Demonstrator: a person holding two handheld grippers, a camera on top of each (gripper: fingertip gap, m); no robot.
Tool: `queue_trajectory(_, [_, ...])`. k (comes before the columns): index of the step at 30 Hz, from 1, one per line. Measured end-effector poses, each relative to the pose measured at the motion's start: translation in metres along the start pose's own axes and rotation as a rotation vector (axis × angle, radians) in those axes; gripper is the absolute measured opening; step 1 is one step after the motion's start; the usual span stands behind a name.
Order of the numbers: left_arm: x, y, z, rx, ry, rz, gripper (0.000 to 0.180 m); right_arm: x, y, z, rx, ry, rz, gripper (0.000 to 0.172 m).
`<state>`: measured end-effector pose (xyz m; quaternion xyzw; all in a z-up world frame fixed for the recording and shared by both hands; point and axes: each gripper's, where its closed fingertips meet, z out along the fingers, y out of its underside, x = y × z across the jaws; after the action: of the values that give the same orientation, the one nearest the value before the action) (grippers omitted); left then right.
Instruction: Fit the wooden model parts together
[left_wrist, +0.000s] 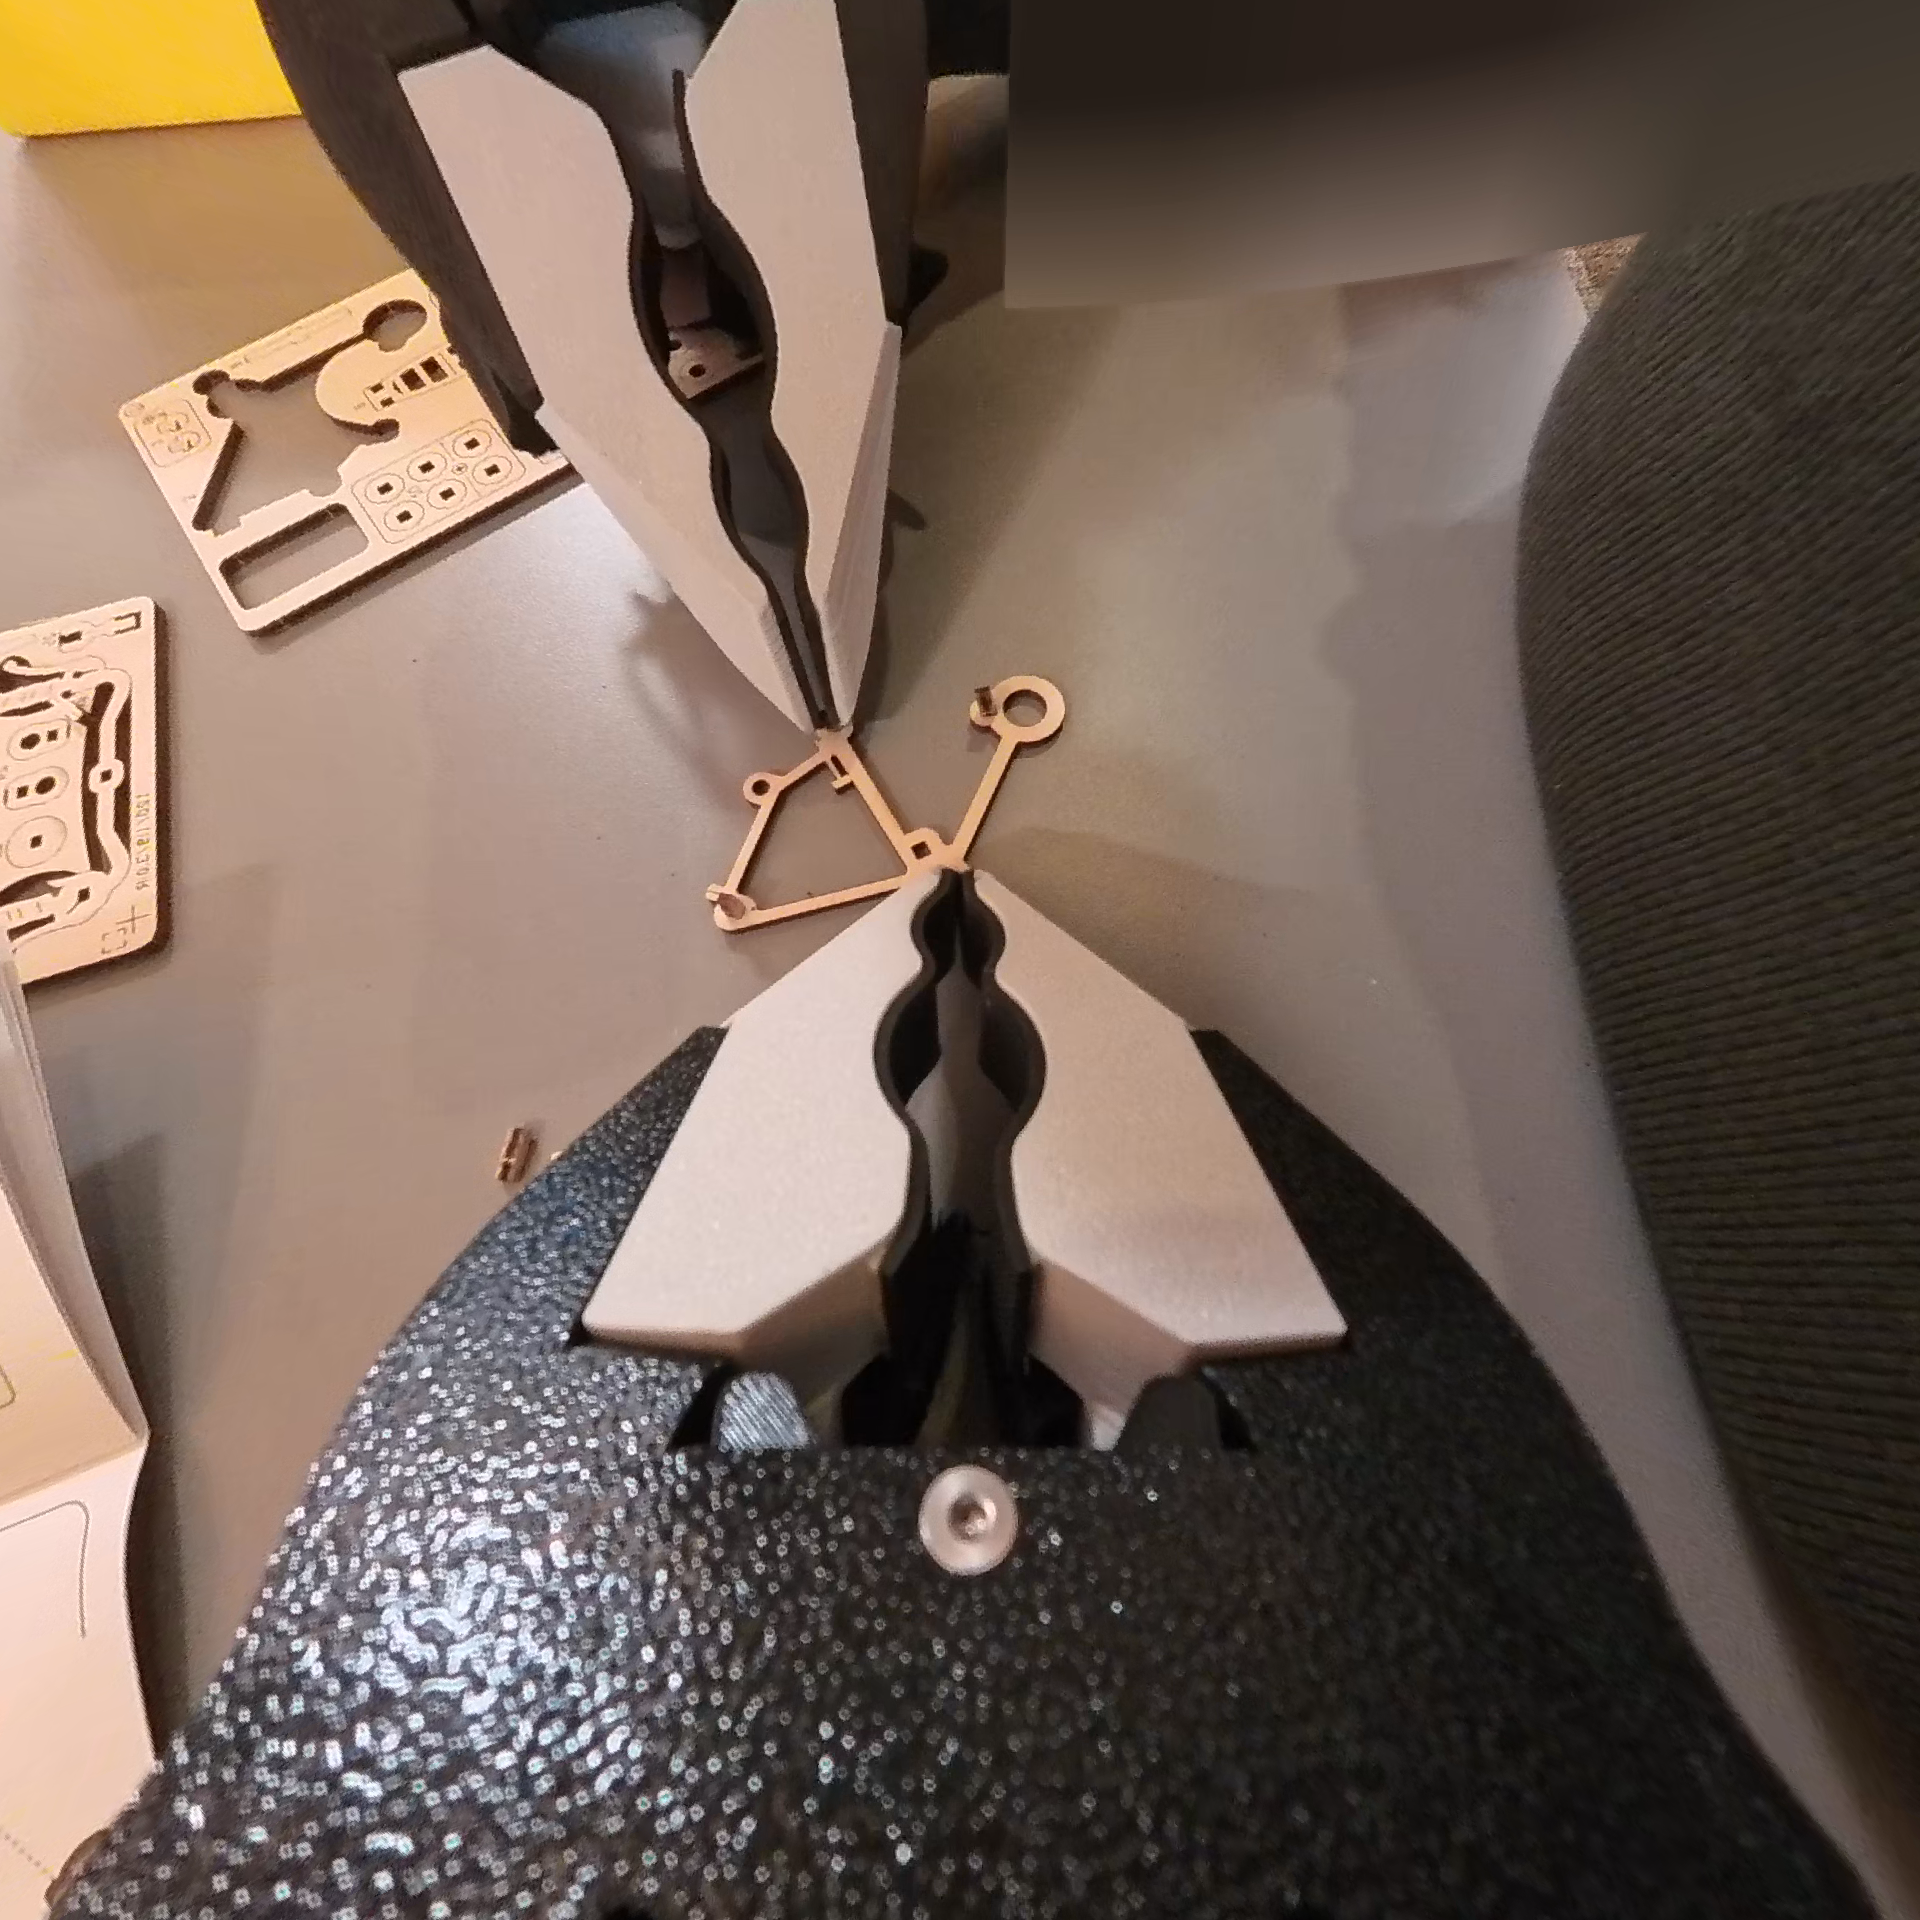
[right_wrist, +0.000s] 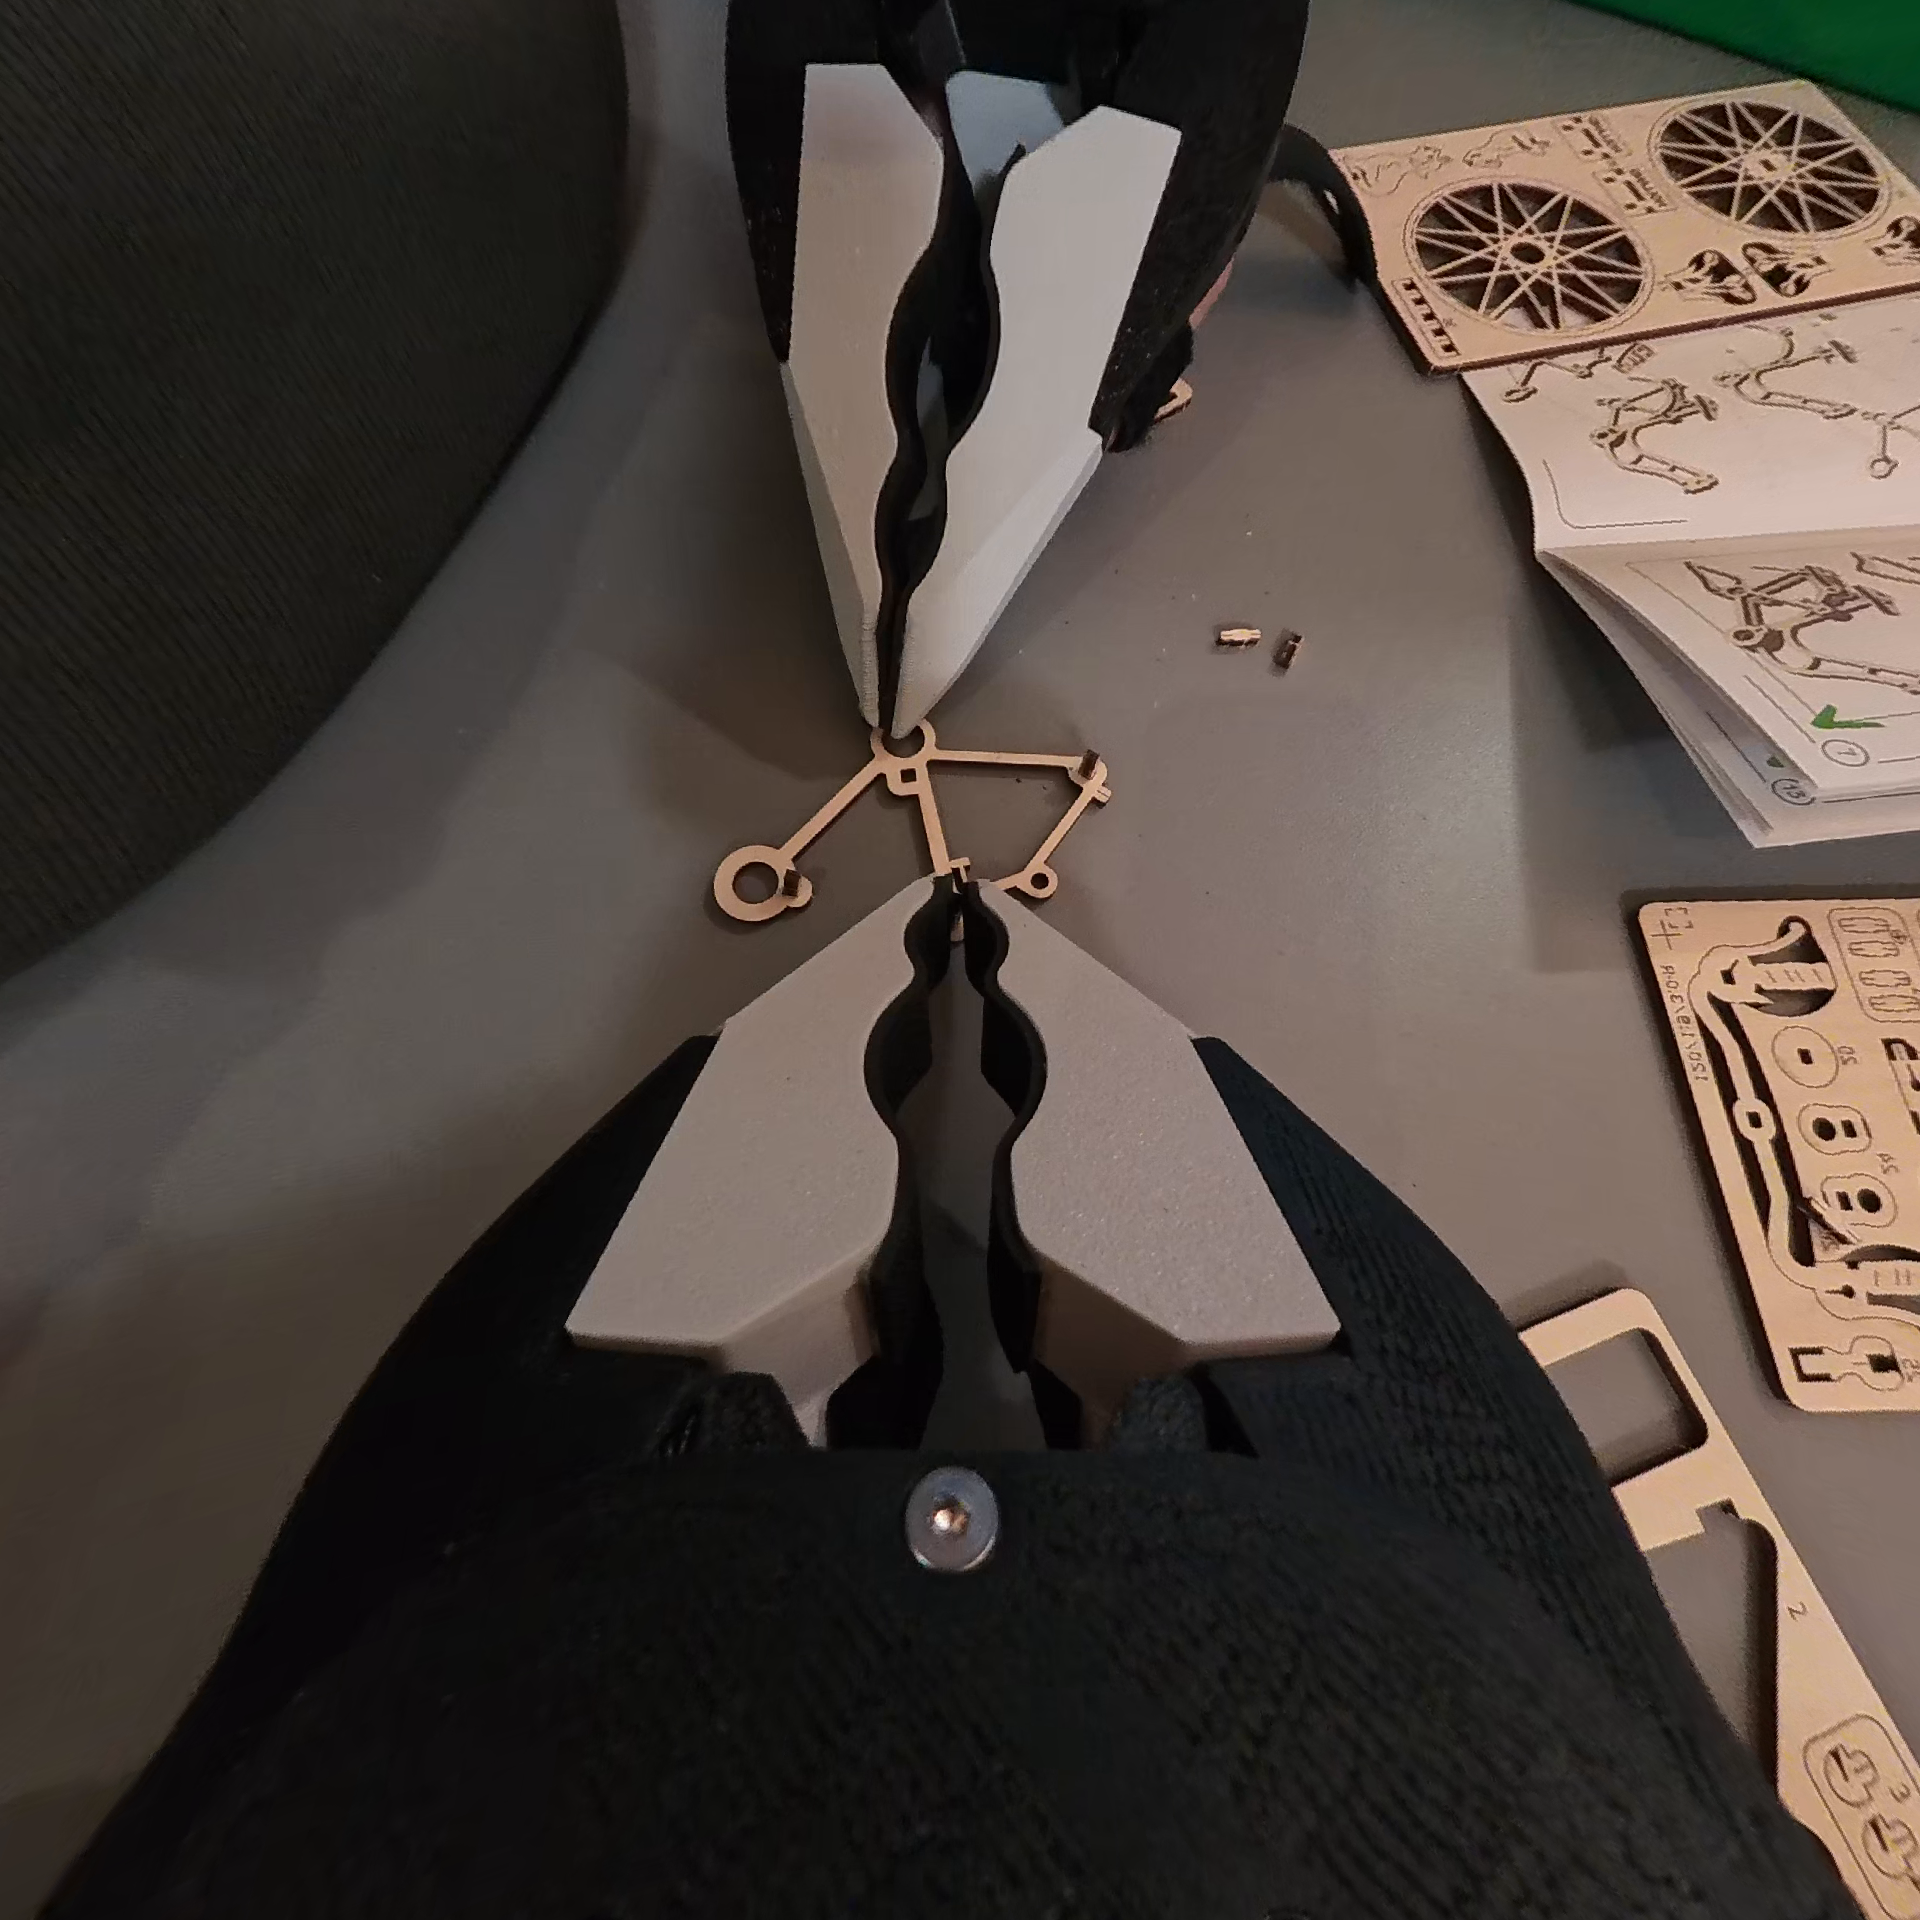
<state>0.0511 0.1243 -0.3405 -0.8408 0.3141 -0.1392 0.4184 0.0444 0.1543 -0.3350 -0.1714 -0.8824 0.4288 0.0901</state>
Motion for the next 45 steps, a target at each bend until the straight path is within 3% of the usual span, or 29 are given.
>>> queue_trajectory(3, [0.0,0.0,0.0,0.0,-0.001,0.0,0.0,0.002,-0.001,0.0,0.003,0.016,0.001,0.001])
queue_trajectory(6, [0.0,0.0,0.0,0.0,-0.001,0.0,0.0,0.007,-0.003,-0.002,0.022,0.054,0.014,0.012])
queue_trajectory(24, [0.0,0.0,0.0,0.0,-0.001,0.0,0.0,0.002,0.0,0.0,-0.012,0.075,0.051,0.002])
queue_trajectory(45, [-0.001,0.0,0.0,0.0,-0.011,-0.013,0.0,-0.003,0.004,0.004,-0.038,0.105,-0.072,0.001])
